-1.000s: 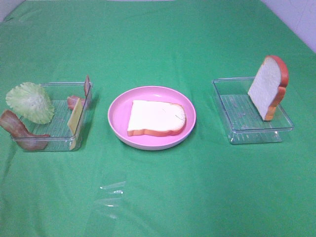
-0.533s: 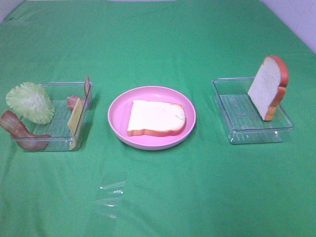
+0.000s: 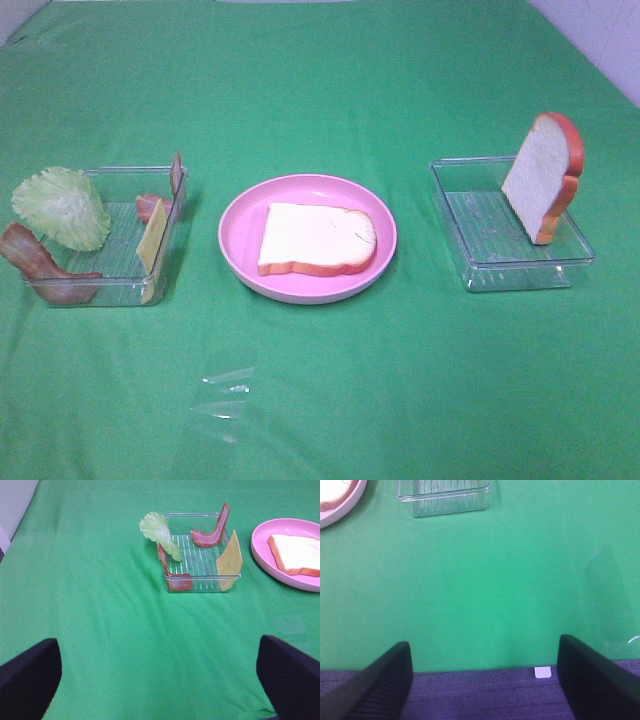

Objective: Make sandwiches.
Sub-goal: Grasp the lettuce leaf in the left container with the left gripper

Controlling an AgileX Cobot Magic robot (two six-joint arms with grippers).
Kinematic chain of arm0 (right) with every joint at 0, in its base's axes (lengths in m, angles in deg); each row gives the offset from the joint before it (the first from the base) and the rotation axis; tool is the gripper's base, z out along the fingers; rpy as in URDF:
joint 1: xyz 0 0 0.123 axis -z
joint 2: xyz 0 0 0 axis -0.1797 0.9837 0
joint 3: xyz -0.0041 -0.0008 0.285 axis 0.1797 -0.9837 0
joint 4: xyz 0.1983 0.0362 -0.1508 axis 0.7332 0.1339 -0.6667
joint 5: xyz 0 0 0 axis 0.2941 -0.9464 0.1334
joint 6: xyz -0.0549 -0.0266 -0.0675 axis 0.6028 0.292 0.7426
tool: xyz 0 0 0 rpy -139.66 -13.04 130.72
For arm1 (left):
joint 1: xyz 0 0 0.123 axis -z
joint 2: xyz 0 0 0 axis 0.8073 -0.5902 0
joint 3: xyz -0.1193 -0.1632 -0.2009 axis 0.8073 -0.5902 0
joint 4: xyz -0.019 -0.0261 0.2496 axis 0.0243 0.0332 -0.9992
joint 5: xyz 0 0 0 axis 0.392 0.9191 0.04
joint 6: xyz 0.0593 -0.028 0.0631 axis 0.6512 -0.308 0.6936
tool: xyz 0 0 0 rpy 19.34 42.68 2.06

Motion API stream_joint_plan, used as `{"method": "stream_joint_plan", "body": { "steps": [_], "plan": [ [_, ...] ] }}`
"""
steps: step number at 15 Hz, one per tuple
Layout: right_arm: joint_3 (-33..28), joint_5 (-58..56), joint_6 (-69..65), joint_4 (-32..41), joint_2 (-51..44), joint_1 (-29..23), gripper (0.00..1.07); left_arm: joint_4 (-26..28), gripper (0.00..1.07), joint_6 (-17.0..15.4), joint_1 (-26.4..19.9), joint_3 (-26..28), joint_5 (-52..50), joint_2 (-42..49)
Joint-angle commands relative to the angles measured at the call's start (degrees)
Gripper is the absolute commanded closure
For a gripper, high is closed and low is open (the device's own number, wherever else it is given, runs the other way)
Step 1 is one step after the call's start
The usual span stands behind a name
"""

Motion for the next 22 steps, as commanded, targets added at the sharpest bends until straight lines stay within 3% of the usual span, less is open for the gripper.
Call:
{"method": "stream_joint_plan", "body": {
  "steps": [1, 4, 13, 18, 22],
  "plan": [
    [-1.83, 1.26, 0.74, 0.0, -6.93, 0.29, 0.3, 0.29, 0.09, -0.57, 0.23, 0.06, -0.57, 0.4],
    [-2.75, 2.52, 0.74, 0.0, -15.24, 0.29, 0.3, 0.29, 0.09, -0.57, 0.23, 0.06, -0.57, 0.4],
    [-2.69, 2.46, 0.74, -0.34, -14.55, 0.29, 0.3, 1.38, 0.09, -0.57, 0.23, 1.2, 1.38, -2.58],
    [-2.69, 2.46, 0.74, -0.34, -14.55, 0.29, 0.3, 0.92, 0.09, 2.06, 0.23, 19.31, 13.12, -38.62],
    [-2.69, 2.46, 0.74, -0.34, -14.55, 0.29, 0.3, 0.34, 0.09, 3.5, 0.23, 33.92, 13.18, -67.38]
  ]
}}
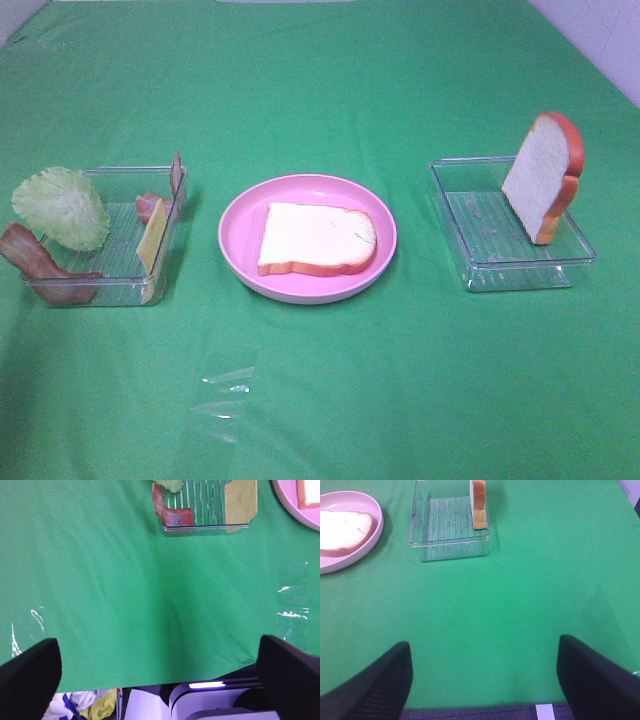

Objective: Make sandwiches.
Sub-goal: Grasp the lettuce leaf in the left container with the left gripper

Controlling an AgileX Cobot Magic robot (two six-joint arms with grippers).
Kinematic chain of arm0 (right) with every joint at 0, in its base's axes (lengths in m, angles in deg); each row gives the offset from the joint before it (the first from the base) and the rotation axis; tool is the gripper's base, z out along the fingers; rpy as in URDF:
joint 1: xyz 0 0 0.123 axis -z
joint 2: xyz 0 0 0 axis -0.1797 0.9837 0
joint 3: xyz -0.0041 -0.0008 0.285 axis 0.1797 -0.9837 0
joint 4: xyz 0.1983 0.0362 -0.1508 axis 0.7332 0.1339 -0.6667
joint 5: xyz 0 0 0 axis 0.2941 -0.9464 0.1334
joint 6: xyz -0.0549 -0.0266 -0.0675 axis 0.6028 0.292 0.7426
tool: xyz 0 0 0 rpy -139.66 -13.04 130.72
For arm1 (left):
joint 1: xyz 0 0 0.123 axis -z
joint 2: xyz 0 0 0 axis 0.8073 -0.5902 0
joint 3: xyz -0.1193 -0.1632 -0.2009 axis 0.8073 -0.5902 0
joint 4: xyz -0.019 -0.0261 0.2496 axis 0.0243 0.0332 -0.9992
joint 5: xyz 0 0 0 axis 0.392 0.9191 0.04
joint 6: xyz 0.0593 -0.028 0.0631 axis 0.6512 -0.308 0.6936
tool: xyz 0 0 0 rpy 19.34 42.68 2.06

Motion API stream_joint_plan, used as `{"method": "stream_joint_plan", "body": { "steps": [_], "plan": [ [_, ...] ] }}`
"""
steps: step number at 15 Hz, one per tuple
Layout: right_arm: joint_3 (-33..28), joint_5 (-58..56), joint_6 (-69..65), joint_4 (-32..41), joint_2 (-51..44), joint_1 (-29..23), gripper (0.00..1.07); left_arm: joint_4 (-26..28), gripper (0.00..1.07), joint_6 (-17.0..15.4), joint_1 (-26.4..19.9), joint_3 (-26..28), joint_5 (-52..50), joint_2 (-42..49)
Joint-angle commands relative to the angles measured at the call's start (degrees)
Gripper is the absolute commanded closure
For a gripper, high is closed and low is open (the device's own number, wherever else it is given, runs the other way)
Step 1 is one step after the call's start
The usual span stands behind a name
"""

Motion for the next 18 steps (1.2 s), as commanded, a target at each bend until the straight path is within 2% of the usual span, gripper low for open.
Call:
{"method": "stream_joint_plan", "body": {
  "steps": [1, 2, 5, 7, 9, 10, 11, 18],
  "plan": [
    [-0.17, 0.29, 0.74, -0.34, -1.49, 0.29, 0.3, -0.17, 0.09, 2.75, -0.34, 7.05, 5.56, -11.92],
    [-0.17, 0.29, 0.74, -0.34, -1.49, 0.29, 0.3, 0.63, 0.09, 3.84, -0.92, 8.88, 5.56, -14.78],
    [-0.17, 0.29, 0.74, -0.34, -1.49, 0.29, 0.3, 6.47, 0.09, 9.22, -5.79, 19.19, 5.61, -28.42],
    [-0.17, 0.29, 0.74, -0.34, -1.49, 0.29, 0.3, 6.3, 0.09, 12.49, -8.48, 24.18, 4.24, -34.72],
    [-0.17, 0.29, 0.74, -0.34, -1.49, 0.29, 0.3, 5.84, 0.09, 11.52, -9.8, 26.47, 2.92, -37.76],
    [-0.17, 0.29, 0.74, -0.34, -1.49, 0.29, 0.3, 5.21, 0.09, 12.49, -9.8, 26.3, 0.86, -38.33],
    [-0.17, 0.29, 0.74, -0.34, -1.49, 0.29, 0.3, 5.44, 0.09, 14.84, -9.8, 28.25, 1.15, -41.83],
    [-0.17, 0.29, 0.74, -0.34, -1.49, 0.29, 0.3, 15.01, 0.09, 16.9, -9.68, 41.48, 5.67, -59.59]
  ]
}}
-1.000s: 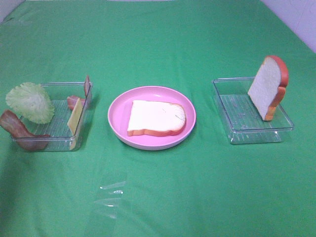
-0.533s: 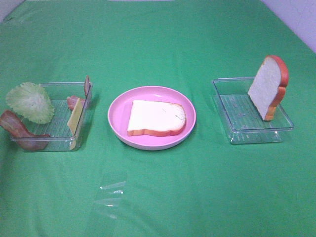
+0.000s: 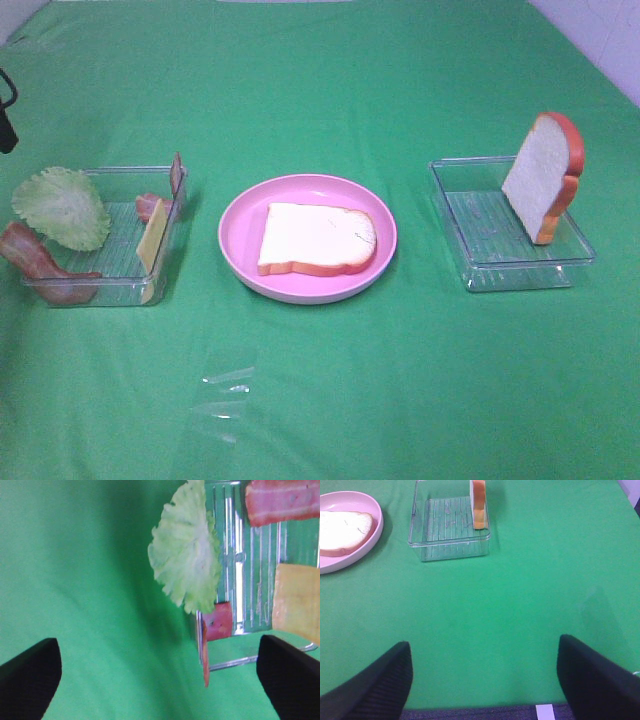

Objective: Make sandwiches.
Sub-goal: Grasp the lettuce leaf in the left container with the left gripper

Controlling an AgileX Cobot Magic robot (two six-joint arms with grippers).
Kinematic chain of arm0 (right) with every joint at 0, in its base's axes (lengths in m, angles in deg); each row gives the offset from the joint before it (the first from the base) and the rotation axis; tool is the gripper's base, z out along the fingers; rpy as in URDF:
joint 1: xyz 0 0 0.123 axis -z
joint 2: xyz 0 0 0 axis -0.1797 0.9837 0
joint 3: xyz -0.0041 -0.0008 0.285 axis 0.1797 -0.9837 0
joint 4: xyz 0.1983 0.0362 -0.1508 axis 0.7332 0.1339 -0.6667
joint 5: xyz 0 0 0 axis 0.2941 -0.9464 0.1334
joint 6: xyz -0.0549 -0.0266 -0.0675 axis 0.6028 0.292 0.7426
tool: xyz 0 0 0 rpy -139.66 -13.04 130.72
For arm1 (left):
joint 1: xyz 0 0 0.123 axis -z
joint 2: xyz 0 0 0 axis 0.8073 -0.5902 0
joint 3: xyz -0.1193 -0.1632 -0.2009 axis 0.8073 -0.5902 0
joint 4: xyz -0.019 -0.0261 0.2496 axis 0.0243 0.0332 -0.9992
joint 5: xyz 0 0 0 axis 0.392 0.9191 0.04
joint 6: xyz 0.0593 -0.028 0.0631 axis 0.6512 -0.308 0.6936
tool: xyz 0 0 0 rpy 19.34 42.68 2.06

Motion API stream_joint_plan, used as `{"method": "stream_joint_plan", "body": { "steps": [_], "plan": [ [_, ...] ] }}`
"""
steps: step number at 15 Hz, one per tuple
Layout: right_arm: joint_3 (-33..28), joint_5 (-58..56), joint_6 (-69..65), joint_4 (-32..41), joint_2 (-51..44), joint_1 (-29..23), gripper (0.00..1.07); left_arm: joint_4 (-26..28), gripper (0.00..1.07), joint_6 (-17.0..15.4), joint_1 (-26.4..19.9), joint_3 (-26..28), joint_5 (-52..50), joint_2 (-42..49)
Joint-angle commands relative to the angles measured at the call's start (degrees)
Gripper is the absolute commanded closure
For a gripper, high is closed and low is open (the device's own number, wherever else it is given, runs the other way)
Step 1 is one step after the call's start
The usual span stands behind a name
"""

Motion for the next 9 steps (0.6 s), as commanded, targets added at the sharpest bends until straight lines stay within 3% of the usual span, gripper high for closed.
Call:
{"method": "stream_joint_plan", "body": {
  "steps": [1, 9],
  "plan": [
    [-0.17, 0.29, 0.74, -0.34, -1.49, 0.29, 0.3, 3.15, 0.09, 0.8, 0.29, 4.47, 5.61, -6.7],
    [-0.17, 0.29, 0.74, -0.34, -1.49, 0.29, 0.3, 5.73, 0.09, 3.21, 2.41, 4.64, 5.67, -13.35]
  ]
}}
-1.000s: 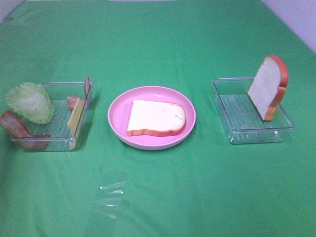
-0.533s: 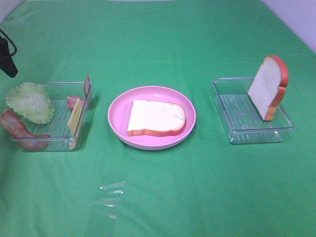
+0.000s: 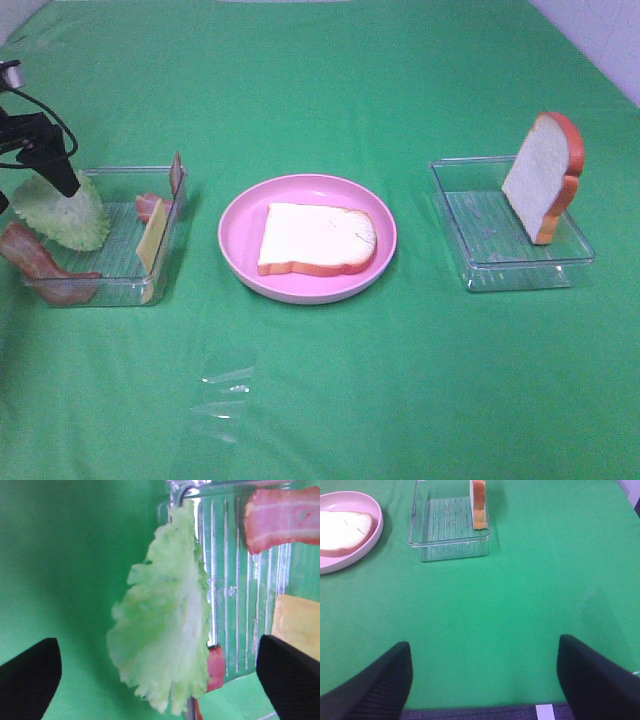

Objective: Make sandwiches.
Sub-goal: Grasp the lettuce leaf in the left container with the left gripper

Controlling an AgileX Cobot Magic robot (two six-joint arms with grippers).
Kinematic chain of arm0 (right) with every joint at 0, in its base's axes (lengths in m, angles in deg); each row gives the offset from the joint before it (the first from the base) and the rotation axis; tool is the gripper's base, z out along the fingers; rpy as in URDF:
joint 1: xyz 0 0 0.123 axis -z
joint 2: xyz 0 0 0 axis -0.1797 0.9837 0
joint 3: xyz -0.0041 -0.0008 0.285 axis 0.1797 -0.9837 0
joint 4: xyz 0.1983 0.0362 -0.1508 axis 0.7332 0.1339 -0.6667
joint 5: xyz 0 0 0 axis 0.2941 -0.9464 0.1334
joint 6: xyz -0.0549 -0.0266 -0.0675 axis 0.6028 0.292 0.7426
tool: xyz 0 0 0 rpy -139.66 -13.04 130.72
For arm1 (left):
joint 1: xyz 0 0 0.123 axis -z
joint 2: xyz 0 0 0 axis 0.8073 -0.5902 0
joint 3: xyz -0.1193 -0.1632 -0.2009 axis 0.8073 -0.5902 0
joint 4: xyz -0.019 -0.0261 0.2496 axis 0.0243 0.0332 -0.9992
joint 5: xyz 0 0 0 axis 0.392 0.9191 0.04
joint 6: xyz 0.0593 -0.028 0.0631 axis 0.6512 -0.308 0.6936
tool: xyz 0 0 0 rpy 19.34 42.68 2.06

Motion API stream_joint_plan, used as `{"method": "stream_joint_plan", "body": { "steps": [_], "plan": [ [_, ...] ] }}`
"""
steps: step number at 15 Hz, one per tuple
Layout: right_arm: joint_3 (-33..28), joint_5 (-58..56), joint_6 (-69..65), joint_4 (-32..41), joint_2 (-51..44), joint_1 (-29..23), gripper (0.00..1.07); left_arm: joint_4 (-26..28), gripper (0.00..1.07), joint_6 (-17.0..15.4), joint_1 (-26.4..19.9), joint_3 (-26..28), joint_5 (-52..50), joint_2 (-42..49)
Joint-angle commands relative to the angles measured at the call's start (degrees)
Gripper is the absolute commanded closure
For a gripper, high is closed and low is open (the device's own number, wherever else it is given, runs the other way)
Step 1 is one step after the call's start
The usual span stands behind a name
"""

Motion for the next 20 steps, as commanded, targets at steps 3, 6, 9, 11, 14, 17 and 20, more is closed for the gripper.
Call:
{"method": "stream_joint_plan", "body": {
  "steps": [3, 6, 9, 11, 14, 17, 20],
  "plan": [
    [-0.17, 0.23, 0.74, -0.34, -1.49, 0.29, 0.3, 0.46, 0.27, 0.63, 0.46, 0.23, 5.84, -0.63],
    [-0.17, 0.23, 0.74, -0.34, -1.49, 0.29, 0.3, 0.17, 0.57, 0.46, 0.46, 0.23, 5.84, -0.63],
    [-0.17, 0.23, 0.74, -0.34, -1.49, 0.29, 0.3, -0.11, 0.67, -1.55, 0.34, 0.23, 5.84, -0.63],
    [-0.17, 0.23, 0.74, 0.0, -1.49, 0.29, 0.3, 0.0, 0.67, -1.55, 0.34, 0.23, 5.84, -0.63],
    [-0.17, 0.23, 0.74, 0.0, -1.49, 0.29, 0.3, 0.06, 0.67, -1.49, 0.34, 0.23, 5.84, -0.63],
    [-0.17, 0.23, 0.74, 0.0, -1.49, 0.29, 0.3, 0.0, 0.83, -1.49, 0.34, 0.23, 5.84, -0.23],
    [-0.17, 0.23, 0.74, 0.0, -1.49, 0.29, 0.3, 0.0, 1.07, -1.38, 0.34, 0.23, 5.84, 0.46]
  ]
}}
